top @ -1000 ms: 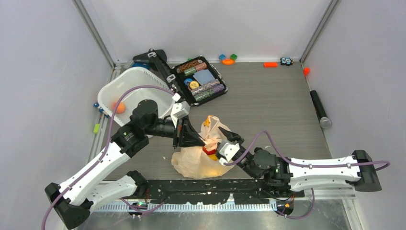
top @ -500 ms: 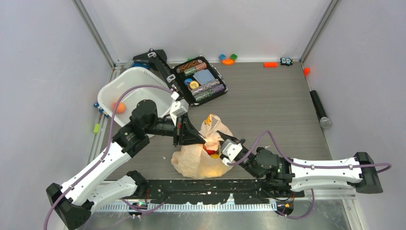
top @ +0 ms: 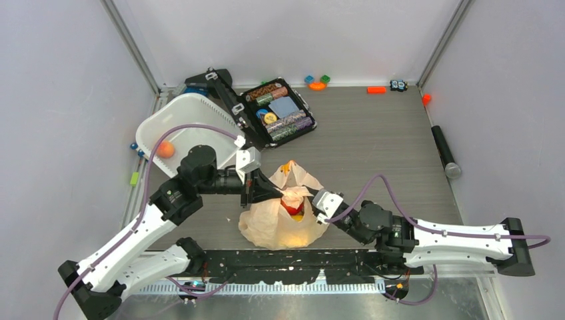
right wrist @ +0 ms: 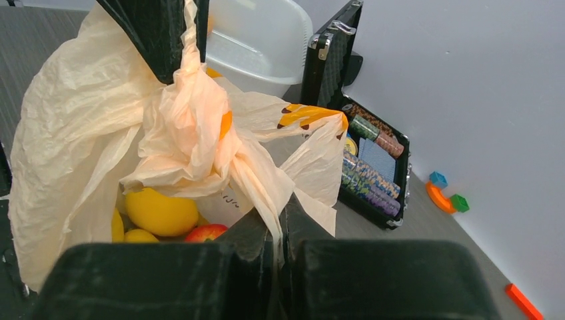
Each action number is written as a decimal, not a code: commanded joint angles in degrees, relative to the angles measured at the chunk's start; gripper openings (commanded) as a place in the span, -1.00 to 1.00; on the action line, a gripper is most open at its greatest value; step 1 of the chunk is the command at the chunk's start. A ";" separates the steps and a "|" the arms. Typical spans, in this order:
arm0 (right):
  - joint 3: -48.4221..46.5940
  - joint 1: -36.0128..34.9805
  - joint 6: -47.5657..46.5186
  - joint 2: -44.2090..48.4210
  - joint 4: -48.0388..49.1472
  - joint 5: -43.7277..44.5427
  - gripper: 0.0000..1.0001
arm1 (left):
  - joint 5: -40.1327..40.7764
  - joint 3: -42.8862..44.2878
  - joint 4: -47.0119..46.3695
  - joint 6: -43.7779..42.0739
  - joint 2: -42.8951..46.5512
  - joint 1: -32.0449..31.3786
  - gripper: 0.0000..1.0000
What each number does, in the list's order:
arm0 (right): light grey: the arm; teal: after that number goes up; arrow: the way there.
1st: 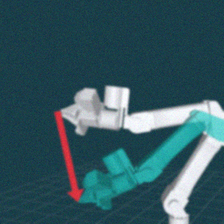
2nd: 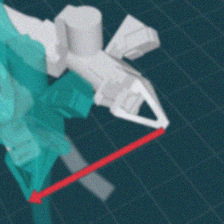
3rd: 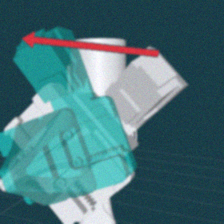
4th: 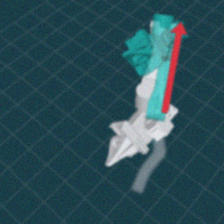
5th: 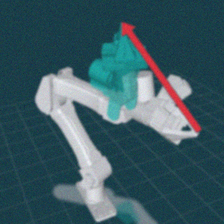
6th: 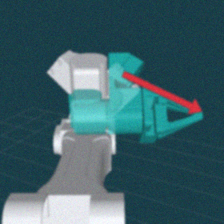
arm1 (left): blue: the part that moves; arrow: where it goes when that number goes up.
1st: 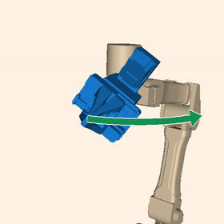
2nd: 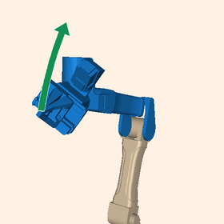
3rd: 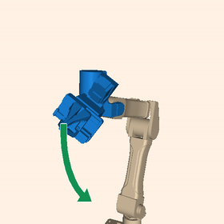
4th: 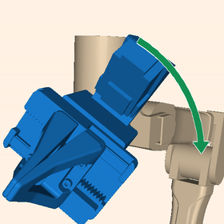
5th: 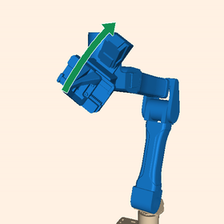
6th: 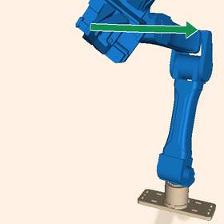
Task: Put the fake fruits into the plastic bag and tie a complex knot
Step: Adjust the plastic bag at the center of the board.
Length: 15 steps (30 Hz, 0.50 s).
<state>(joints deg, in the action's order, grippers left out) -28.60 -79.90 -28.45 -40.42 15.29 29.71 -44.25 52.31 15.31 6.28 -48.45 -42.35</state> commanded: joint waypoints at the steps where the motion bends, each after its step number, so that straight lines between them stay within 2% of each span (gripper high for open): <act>1: -4.71 0.80 6.46 1.37 -2.44 3.40 -0.90 | 6.00 -0.35 2.50 -3.66 3.59 -0.15 -1.00; 3: -5.58 0.80 9.35 2.35 -6.26 3.15 -0.68 | 6.44 -1.04 1.31 -3.20 4.25 -0.19 -1.00; 4: -6.00 0.80 10.33 3.24 -7.22 3.02 -0.39 | 6.45 -1.15 1.01 -3.08 4.36 -0.19 -1.00; 5: -6.19 0.80 12.29 3.82 -9.27 2.71 -0.21 | 6.43 -1.16 0.96 -3.04 4.33 -0.24 -1.00; 6: -6.55 0.80 13.30 4.99 -10.21 2.49 0.09 | 6.39 -1.16 0.95 -3.03 4.33 -0.27 -1.00; 8: -7.17 0.80 16.30 6.91 -13.27 1.89 0.49 | 6.22 -1.16 0.82 -2.99 4.37 -0.28 -1.00; 12: -9.62 0.80 22.86 10.49 -19.54 0.33 0.98 | 6.10 -1.40 0.46 -3.01 4.46 -0.52 -1.00; 15: -12.33 0.80 30.66 12.92 -22.63 0.31 0.91 | 6.74 -1.85 -0.62 -3.03 4.87 -0.74 -1.00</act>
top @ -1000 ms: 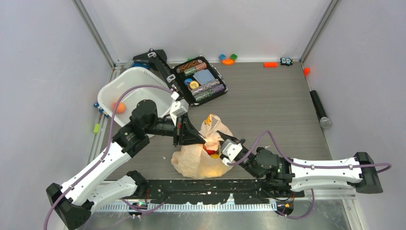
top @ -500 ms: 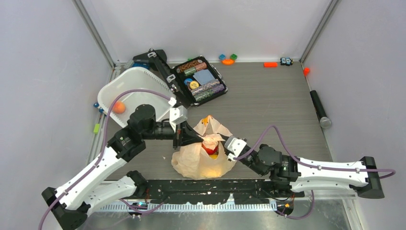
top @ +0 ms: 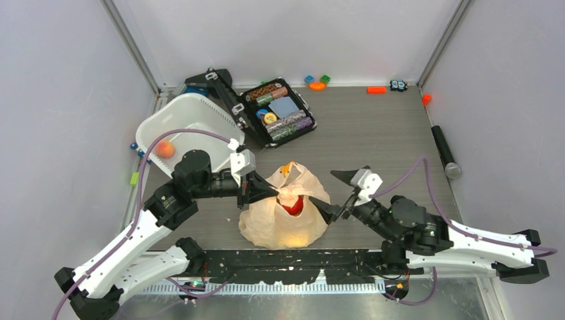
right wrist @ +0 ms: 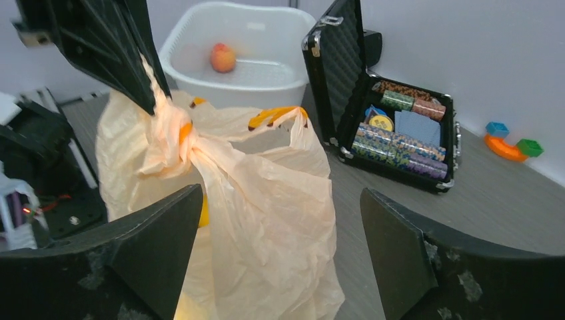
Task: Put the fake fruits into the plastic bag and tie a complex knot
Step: Adjust the plastic bag at the center of the board.
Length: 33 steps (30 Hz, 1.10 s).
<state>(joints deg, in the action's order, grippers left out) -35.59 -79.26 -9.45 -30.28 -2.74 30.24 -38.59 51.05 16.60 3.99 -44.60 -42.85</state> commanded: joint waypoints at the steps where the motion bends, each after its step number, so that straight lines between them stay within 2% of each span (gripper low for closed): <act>1: -6.61 0.16 15.52 3.26 -4.93 0.40 0.91 | 1.77 -0.67 -2.16 -0.96 1.21 -0.48 -1.00; 4: -7.17 0.16 26.82 6.23 -3.36 2.37 0.91 | 4.99 -0.41 -2.37 -2.19 1.44 -1.50 -1.00; 7: -5.33 0.18 43.91 8.36 -0.41 5.12 0.92 | 8.22 0.73 -1.83 -3.67 0.87 -2.93 -1.00; 9: -4.28 0.17 51.62 8.41 0.93 5.64 0.98 | 10.97 1.65 -1.31 -6.10 0.68 -4.49 -1.00; 12: -5.26 0.16 59.10 5.45 0.04 4.54 0.81 | 17.26 3.34 0.60 -10.49 0.28 -8.16 -1.00; 15: -5.97 0.16 66.87 2.19 0.87 1.33 0.78 | 22.08 3.80 1.24 -13.93 0.28 -10.89 -1.00; 18: -5.55 0.15 69.76 -1.80 7.83 -3.53 0.42 | 25.25 3.10 1.24 -15.97 0.69 -12.85 -1.00; 25: -4.38 -0.03 80.13 -9.14 13.64 -5.92 0.37 | 29.78 1.19 1.20 -18.67 2.57 -16.76 -1.00; 33: -1.66 -0.81 86.11 -11.34 12.51 -1.10 0.32 | 31.19 0.22 1.24 -20.02 3.44 -19.62 -1.00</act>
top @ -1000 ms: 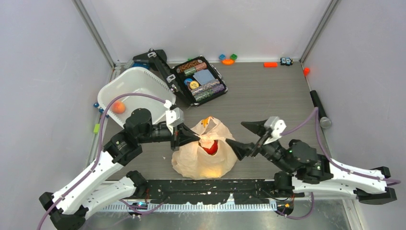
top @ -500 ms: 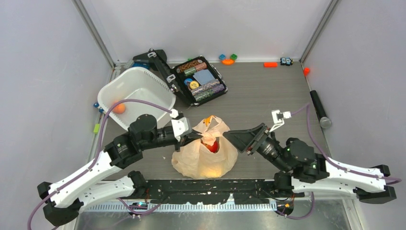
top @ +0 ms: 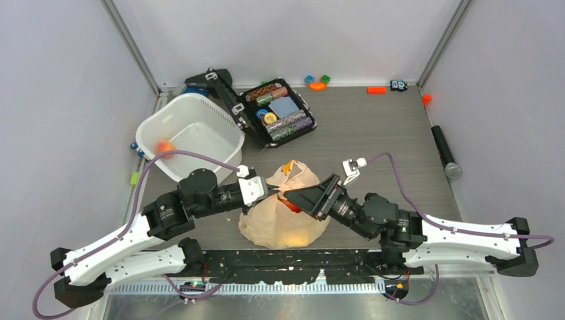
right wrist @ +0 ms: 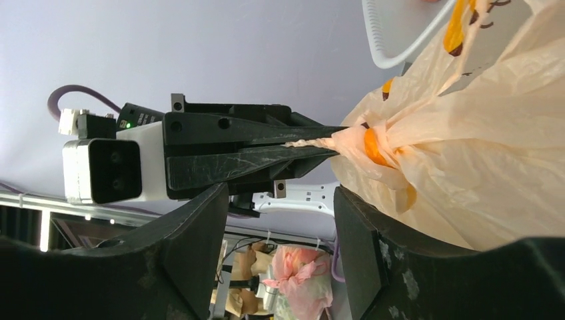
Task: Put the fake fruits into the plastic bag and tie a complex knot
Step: Adjust the plastic bag at the center of the board.
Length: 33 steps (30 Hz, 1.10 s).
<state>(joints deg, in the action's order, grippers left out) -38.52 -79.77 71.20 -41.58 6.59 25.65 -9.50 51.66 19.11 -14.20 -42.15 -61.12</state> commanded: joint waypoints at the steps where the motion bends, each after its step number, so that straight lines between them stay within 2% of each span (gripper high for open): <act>1: 1.61 -0.30 6.30 -0.06 3.26 4.29 0.31 | 2.10 -0.54 -1.27 -1.95 1.04 -1.55 -1.00; 14: 5.26 -0.28 10.79 -2.12 5.97 8.39 0.29 | 2.98 -1.42 -1.27 -3.16 0.84 -6.05 -1.00; 33: 8.62 0.23 17.62 -5.12 8.62 8.98 0.12 | 12.68 -2.51 -0.83 -7.91 -0.67 -15.01 -1.00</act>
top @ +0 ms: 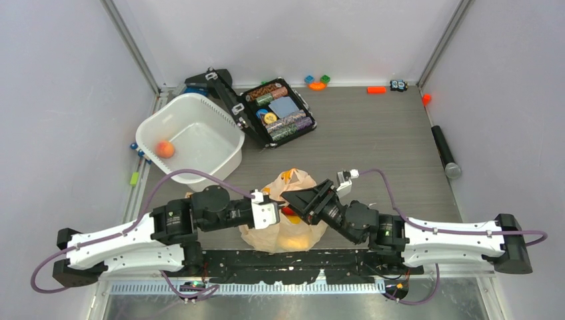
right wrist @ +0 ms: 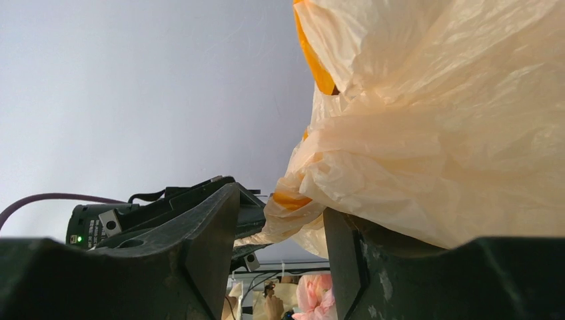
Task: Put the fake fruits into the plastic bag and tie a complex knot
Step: Adjust the plastic bag at the center of the board.
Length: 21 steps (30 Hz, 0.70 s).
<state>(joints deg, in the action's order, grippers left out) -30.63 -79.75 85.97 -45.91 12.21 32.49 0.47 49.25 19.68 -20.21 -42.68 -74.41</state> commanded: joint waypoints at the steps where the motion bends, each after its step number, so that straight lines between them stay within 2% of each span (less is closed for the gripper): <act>1: 0.78 0.25 2.86 -0.94 3.26 2.18 0.10 | 3.27 -0.20 -1.40 -2.17 -0.26 -2.12 -1.00; 4: 0.86 0.41 2.88 -1.51 3.81 2.24 0.05 | 4.84 -0.30 -1.40 -2.80 -0.75 -3.59 -1.00; 12: 0.86 0.56 2.34 -2.38 4.77 2.51 -0.28 | 9.25 -0.48 -1.06 -4.66 -2.12 -7.42 -1.00; 15: 0.96 0.56 2.04 -2.43 4.70 2.84 -0.47 | 10.00 -0.35 -0.93 -4.57 -2.50 -8.00 -1.00; 19: 1.49 0.55 0.68 -1.87 4.84 3.90 -0.84 | 10.49 0.38 -0.15 -3.71 -2.31 -8.03 -1.00; 20: 1.43 0.51 -0.02 -1.48 4.56 4.65 -0.88 | 10.64 0.85 0.40 -3.56 -2.14 -8.07 -0.89; 21: 1.18 0.54 -1.64 -0.94 4.22 5.11 -0.89 | 10.73 1.33 1.04 -3.29 -1.96 -8.03 -0.62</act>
<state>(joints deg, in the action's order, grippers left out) -29.41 -79.37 87.02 -48.01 13.85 33.41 10.55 48.90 20.10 -24.38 -45.12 -81.91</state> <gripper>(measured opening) 0.088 0.037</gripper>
